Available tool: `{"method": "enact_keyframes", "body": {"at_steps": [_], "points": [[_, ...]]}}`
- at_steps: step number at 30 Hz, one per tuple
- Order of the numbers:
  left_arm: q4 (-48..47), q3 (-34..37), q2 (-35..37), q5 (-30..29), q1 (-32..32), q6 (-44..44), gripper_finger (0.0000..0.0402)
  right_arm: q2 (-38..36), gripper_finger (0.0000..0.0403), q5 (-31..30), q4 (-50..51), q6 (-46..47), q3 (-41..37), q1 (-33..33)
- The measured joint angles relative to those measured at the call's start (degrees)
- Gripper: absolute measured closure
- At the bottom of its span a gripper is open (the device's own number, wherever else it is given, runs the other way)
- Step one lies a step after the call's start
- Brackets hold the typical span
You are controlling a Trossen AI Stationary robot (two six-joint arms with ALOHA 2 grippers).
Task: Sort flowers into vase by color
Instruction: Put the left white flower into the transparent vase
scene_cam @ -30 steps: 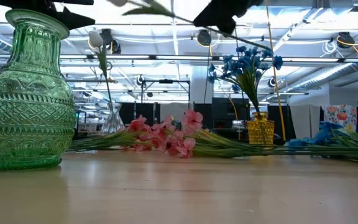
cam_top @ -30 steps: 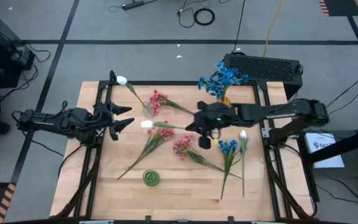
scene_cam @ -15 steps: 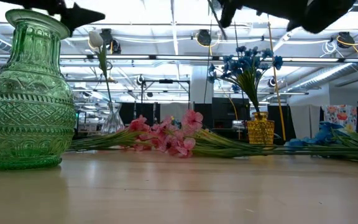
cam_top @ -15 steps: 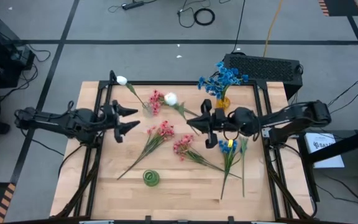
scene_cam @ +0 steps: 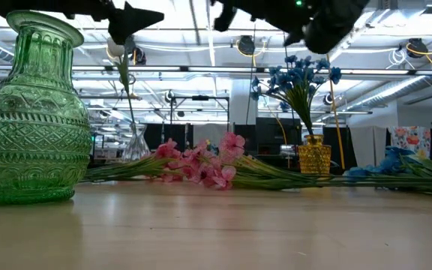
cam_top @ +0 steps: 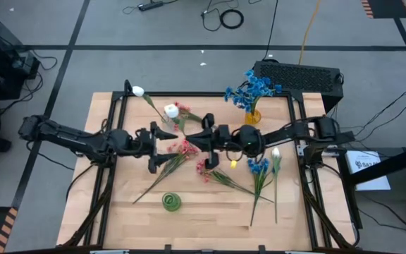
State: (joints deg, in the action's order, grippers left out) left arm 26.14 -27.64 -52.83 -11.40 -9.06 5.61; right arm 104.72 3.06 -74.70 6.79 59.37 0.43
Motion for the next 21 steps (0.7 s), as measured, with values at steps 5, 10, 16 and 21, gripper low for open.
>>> {"method": "enact_keyframes", "body": {"at_steps": [5,10,16,21], "points": [[2.69,0.0,-2.99,-0.61,-0.63,0.05,0.0054,3.91,0.0403,0.31,0.31,-1.87,6.17,0.0],[6.01,0.0,-4.69,-0.83,-0.83,0.48,0.0054,7.15,0.0403,0.3,0.48,-2.49,10.56,-0.02],[7.29,0.0,-4.91,-0.81,-0.83,0.49,0.0069,8.86,0.0403,-0.11,0.93,-3.26,12.14,-0.11],[6.52,0.0,-4.91,0.35,-0.83,0.05,0.012,8.84,0.0403,-0.19,0.88,-3.63,12.14,-0.28]]}}
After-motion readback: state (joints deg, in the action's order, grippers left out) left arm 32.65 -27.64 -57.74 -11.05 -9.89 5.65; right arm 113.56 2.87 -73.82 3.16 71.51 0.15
